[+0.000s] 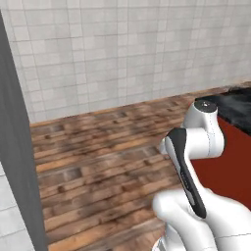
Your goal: Four empty soda cans are scattered around the kitchen. Gather all the cans and cluster them next to the stove for recycling.
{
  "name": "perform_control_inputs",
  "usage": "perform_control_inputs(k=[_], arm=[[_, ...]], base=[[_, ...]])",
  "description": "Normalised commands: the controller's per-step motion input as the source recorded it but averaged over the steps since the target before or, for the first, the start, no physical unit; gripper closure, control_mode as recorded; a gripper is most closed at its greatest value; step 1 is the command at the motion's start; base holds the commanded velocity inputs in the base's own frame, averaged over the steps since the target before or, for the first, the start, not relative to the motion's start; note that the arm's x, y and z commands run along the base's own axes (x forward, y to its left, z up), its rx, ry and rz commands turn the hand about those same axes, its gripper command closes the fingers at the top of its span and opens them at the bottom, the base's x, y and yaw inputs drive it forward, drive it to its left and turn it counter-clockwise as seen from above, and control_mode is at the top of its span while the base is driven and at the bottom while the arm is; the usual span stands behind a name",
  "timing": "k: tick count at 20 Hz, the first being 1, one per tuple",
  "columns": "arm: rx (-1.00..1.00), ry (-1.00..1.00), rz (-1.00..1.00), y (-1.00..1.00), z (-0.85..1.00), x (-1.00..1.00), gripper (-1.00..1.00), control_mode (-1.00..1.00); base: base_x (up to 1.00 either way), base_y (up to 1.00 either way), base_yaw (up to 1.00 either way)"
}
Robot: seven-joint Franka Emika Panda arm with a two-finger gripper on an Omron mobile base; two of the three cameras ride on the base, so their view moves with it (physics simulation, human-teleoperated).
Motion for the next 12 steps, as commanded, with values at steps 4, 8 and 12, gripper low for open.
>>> perform_control_inputs(k=[4,8,12], arm=[[0.00,0.00,0.00,0.00,0.00,0.00,-1.00,1.00],[0.00,0.00,0.00,0.00,0.00,0.00,-1.00,1.00],[0.00,0.00,0.00,0.00,0.00,0.00,-1.00,1.00]], base=[[1.00,0.32,-0.09],[1.00,0.17,-0.07],[1.00,0.16,-0.06]])
